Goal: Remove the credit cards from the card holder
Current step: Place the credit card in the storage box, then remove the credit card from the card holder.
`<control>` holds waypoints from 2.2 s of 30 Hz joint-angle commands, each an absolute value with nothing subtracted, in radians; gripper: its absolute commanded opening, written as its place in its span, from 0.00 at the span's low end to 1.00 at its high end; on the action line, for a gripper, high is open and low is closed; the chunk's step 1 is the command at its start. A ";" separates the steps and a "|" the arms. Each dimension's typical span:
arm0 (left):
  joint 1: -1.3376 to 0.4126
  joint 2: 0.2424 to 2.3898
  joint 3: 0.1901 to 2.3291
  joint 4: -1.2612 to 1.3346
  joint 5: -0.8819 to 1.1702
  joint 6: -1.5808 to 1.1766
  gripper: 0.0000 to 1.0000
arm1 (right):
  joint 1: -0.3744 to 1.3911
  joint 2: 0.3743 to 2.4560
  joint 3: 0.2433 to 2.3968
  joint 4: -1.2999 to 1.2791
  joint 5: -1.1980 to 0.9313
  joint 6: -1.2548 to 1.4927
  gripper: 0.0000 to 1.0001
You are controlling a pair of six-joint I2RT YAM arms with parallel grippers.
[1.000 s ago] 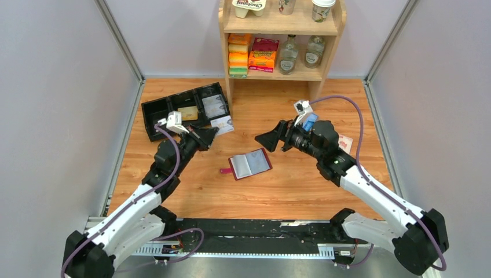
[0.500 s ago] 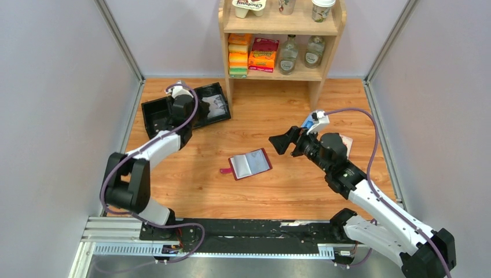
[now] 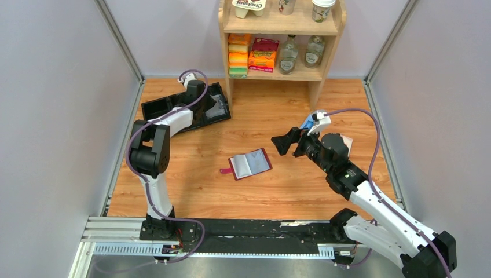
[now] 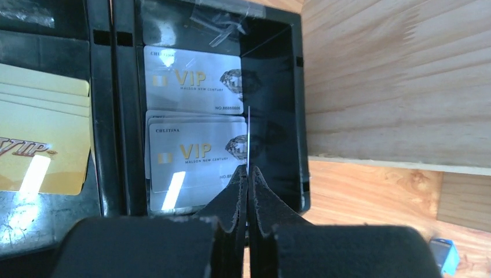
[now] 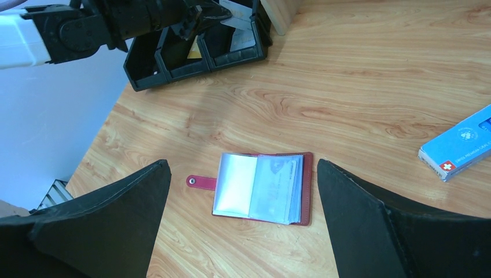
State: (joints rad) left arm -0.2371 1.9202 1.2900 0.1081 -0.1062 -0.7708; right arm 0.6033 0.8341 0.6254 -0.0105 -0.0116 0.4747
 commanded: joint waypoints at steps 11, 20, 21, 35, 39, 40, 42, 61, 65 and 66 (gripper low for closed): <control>-0.236 1.973 1.388 -0.064 -0.127 -0.690 0.32 | 0.601 0.821 0.660 0.025 -0.048 0.430 1.00; -0.244 1.870 1.456 -0.195 -0.173 -0.595 0.58 | 0.603 0.839 0.678 0.005 -0.034 0.414 1.00; -0.245 1.856 1.459 -0.208 -0.175 -0.577 0.59 | 0.603 0.848 0.687 -0.030 -0.035 0.411 1.00; -0.494 1.434 1.195 -0.348 -0.201 -0.535 0.57 | 0.603 1.029 0.814 -0.192 -0.075 0.411 0.94; -0.618 1.326 1.072 -0.359 -0.221 -0.586 0.56 | 0.601 1.110 0.859 -0.256 -0.092 0.419 0.90; -0.658 1.301 1.037 -0.357 -0.224 -0.610 0.56 | 0.603 1.133 0.867 -0.273 -0.100 0.420 0.89; -0.712 1.270 0.988 -0.338 -0.213 -0.640 0.56 | 0.603 1.189 0.888 -0.304 -0.118 0.426 0.87; -0.788 1.476 0.776 -0.124 -0.101 -0.730 0.31 | 0.632 1.534 0.949 -0.296 -0.230 0.456 0.51; -0.790 1.494 0.746 -0.121 -0.106 -0.761 0.29 | 0.643 1.574 0.968 -0.284 -0.239 0.451 0.50; -0.790 1.499 0.735 -0.126 -0.110 -0.775 0.28 | 0.646 1.577 0.968 -0.276 -0.241 0.453 0.49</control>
State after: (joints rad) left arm -0.7822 1.4876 0.7609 -0.1596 -0.1078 -0.7307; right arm 0.6323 1.5597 0.9188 -0.3302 -0.2188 0.4507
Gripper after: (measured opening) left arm 0.295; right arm 0.500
